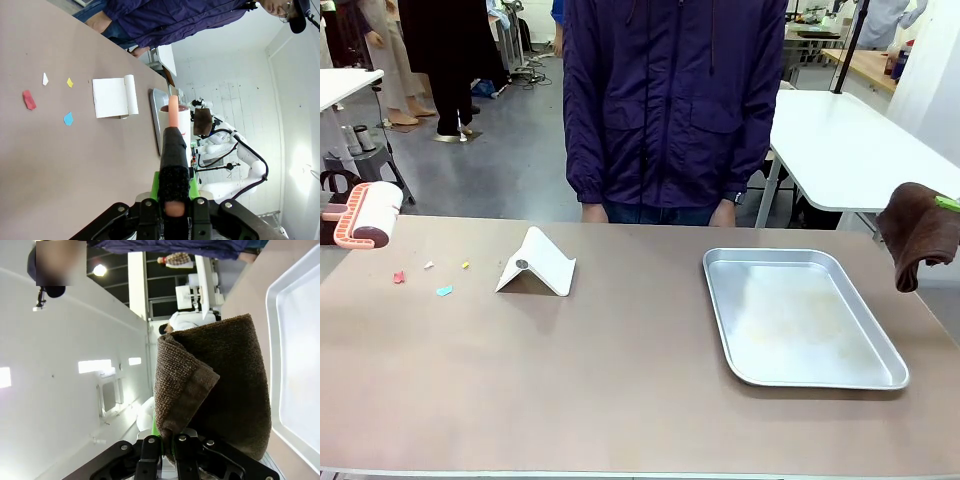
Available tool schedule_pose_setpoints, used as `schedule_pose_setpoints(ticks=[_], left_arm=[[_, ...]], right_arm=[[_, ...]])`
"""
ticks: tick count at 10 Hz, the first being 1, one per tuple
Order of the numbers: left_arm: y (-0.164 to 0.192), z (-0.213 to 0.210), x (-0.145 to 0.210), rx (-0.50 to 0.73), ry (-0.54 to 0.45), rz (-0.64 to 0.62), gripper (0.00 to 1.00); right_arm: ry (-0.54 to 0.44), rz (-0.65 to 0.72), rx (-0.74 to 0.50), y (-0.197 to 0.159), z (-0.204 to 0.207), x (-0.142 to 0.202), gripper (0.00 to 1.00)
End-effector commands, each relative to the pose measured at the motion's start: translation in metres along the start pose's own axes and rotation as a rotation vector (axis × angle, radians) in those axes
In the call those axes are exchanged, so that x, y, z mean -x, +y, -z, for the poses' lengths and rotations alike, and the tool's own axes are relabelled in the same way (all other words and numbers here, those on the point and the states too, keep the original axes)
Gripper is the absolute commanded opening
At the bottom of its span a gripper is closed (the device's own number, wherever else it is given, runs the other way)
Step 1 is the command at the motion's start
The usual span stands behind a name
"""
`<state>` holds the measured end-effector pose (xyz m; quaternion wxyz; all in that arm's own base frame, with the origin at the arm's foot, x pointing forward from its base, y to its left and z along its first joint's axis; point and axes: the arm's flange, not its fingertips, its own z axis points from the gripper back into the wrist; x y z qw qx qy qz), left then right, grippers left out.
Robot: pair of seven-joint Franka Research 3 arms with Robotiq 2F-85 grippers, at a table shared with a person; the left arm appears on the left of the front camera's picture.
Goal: Clean the surface of the table.
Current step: If a person points to the right, clean the right side of the table with your right hand, and if they point to the left, clean the left side with your left hand, then clean the area not pointed to by the person.
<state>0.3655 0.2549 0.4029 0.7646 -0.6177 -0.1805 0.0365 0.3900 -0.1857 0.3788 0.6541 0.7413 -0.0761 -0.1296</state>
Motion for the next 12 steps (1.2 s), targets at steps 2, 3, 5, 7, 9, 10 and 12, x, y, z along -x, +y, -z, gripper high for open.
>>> schedule_pose_setpoints(ticks=[2, 3, 5, 7, 9, 10, 12], left_arm=[[-0.0041, -0.0011, -0.0002, 0.001, 0.0, -0.014, 0.17], [-0.0041, -0.0011, -0.0002, 0.001, 0.0, -0.014, 0.17], [-0.0041, -0.0011, -0.0002, 0.001, 0.0, -0.014, 0.17], [-0.0041, -0.0011, -0.0002, 0.001, 0.0, -0.014, 0.17], [-0.0041, -0.0011, -0.0002, 0.001, 0.0, -0.014, 0.17], [-0.0041, -0.0011, -0.0002, 0.001, 0.0, -0.014, 0.17], [-0.0041, -0.0011, -0.0002, 0.001, 0.0, -0.014, 0.17]], right_arm=[[0.015, 0.008, -0.001, 0.0071, -0.0006, -0.0001, 0.0], [0.015, 0.008, -0.001, 0.0071, -0.0006, -0.0001, 0.0], [0.015, 0.008, -0.001, 0.0071, -0.0006, -0.0001, 0.0], [0.015, 0.008, -0.001, 0.0071, -0.0006, -0.0001, 0.0], [0.015, 0.008, -0.001, 0.0071, -0.0006, -0.0001, 0.0], [0.015, 0.008, -0.001, 0.0071, -0.0006, -0.0001, 0.0], [0.015, 0.008, -0.001, 0.0071, -0.0006, -0.0001, 0.0]])
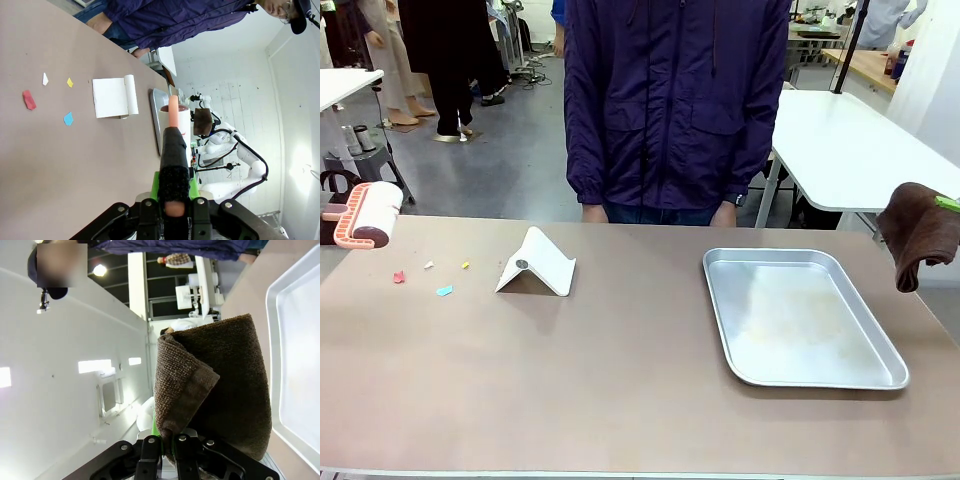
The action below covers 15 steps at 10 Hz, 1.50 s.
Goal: Clean the surface of the table.
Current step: Clean the area not pointed to by the person.
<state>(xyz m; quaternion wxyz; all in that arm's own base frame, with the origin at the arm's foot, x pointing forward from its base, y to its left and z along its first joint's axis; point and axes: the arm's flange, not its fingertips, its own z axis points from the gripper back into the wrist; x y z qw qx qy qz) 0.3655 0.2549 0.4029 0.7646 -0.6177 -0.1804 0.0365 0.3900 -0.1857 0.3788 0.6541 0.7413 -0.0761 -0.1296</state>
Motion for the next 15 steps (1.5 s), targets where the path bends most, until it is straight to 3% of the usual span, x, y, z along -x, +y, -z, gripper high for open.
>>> schedule_pose_setpoints(ticks=[1, 8, 10, 12, 15], left_arm=[[0.0, 0.0, 0.0, 0.0, 0.0, 0.0, 0.22], [0.016, -0.004, -0.021, -0.315, -0.035, -0.103, 0.22], [0.026, -0.007, -0.035, -0.414, -0.029, -0.082, 0.22], [0.036, -0.007, -0.043, -0.421, -0.034, -0.046, 0.22], [0.058, -0.005, -0.066, -0.494, -0.048, -0.161, 0.22]], right_arm=[[0.015, 0.008, -0.001, 0.007, -0.001, 0.0, 0.0], [0.015, 0.008, -0.001, 0.007, -0.001, 0.0, 0.0], [0.015, 0.008, -0.001, 0.007, -0.001, 0.0, 0.0], [0.015, 0.008, -0.001, 0.007, -0.001, 0.0, 0.0], [0.015, 0.008, -0.001, 0.007, -0.001, 0.0, 0.0]])
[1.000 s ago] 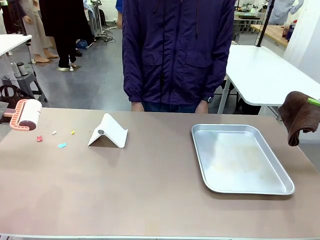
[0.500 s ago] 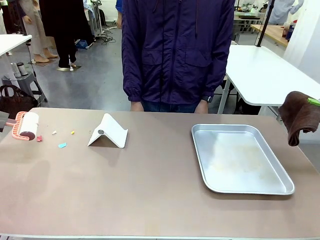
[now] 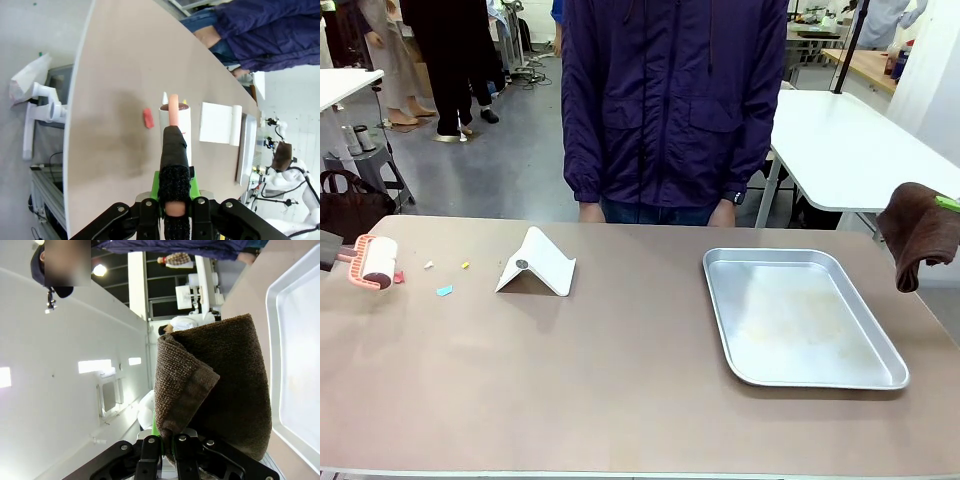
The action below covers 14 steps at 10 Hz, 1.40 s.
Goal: Clean the surface of the table.
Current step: Clean the area not pointed to by the person.
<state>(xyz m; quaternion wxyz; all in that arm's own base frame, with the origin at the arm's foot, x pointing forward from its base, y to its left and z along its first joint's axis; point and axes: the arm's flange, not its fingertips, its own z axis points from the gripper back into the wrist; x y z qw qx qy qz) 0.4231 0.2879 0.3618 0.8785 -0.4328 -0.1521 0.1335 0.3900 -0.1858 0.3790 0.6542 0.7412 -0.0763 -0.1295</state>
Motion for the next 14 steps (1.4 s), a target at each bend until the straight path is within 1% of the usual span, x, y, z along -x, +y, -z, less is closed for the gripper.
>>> schedule_pose_setpoints(ticks=[1, 2, 4, 6, 9, 10, 14], left_arm=[[0.004, 0.003, -0.021, -0.047, 0.012, -0.077, 0.22], [0.008, 0.003, -0.026, -0.066, -0.003, -0.089, 0.22], [0.014, 0.004, -0.029, -0.068, 0.004, -0.091, 0.22], [0.017, 0.007, -0.029, -0.086, 0.012, -0.057, 0.22], [0.018, 0.016, -0.028, -0.095, 0.028, -0.04, 0.22], [0.017, 0.022, -0.028, -0.121, 0.02, -0.034, 0.22], [0.011, 0.045, -0.032, -0.119, 0.076, -0.044, 0.22]], right_arm=[[0.015, 0.008, -0.001, 0.007, -0.001, 0.0, 0.0], [0.015, 0.008, -0.001, 0.007, -0.001, 0.0, 0.0], [0.015, 0.008, -0.001, 0.007, -0.001, 0.0, 0.0], [0.015, 0.008, -0.001, 0.007, -0.001, 0.0, 0.0], [0.015, 0.008, -0.001, 0.007, -0.001, 0.0, 0.0], [0.015, 0.008, -0.001, 0.007, -0.001, 0.0, 0.0], [0.015, 0.008, -0.001, 0.007, -0.001, 0.0, 0.0]])
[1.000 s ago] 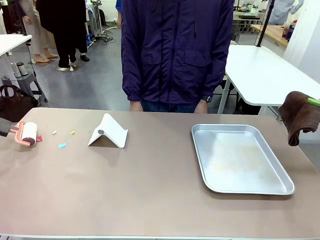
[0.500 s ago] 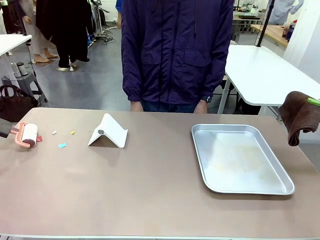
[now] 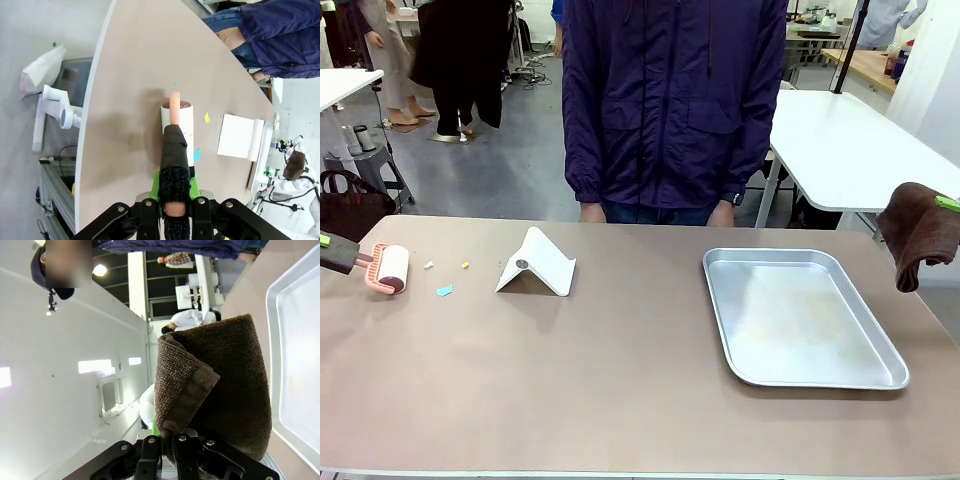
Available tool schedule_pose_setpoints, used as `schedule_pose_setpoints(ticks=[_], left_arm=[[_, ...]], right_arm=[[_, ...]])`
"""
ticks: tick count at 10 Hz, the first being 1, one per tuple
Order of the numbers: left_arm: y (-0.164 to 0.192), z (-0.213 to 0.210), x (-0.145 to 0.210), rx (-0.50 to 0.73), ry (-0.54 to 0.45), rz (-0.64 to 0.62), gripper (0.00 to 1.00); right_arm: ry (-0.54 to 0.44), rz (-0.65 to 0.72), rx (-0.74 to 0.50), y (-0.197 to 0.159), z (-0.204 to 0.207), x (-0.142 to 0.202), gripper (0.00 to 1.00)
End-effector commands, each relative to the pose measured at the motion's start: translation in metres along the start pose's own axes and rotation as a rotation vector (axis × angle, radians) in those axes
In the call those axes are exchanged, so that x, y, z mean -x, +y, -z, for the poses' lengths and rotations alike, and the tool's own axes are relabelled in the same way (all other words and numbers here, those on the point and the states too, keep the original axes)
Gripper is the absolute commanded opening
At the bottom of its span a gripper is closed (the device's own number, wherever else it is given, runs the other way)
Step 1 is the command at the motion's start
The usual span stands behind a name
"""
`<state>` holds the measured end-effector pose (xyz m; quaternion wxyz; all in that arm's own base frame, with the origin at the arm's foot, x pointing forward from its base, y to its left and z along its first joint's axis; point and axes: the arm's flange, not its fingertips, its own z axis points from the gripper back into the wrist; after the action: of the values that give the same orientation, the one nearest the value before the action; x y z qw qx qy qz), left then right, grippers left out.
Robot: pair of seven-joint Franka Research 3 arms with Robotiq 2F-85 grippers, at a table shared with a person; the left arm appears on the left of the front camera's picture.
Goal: Clean the surface of the table.
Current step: Clean the area not pointed to by the person.
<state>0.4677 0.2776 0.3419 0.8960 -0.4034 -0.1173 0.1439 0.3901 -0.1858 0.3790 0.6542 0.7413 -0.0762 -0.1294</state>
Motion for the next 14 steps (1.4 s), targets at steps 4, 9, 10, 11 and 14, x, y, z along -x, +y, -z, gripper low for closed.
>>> schedule_pose_setpoints(ticks=[4, 9, 10, 11, 14], left_arm=[[-0.024, 0.044, 0.002, -0.003, 0.012, 0.011, 0.22], [-0.074, 0.089, 0.002, 0.024, 0.027, 0.03, 0.22], [-0.083, 0.094, -0.001, 0.046, 0.02, 0.008, 0.22], [-0.094, 0.1, -0.003, 0.074, 0.006, -0.003, 0.22], [-0.106, 0.104, -0.011, 0.125, -0.019, -0.032, 0.22]], right_arm=[[0.015, 0.008, -0.001, 0.007, -0.001, 0.0, 0.0], [0.015, 0.008, -0.001, 0.007, -0.001, 0.0, 0.0], [0.015, 0.008, -0.001, 0.007, -0.001, 0.0, 0.0], [0.015, 0.008, -0.001, 0.007, -0.001, 0.0, 0.0], [0.015, 0.008, -0.001, 0.007, -0.001, 0.0, 0.0]])
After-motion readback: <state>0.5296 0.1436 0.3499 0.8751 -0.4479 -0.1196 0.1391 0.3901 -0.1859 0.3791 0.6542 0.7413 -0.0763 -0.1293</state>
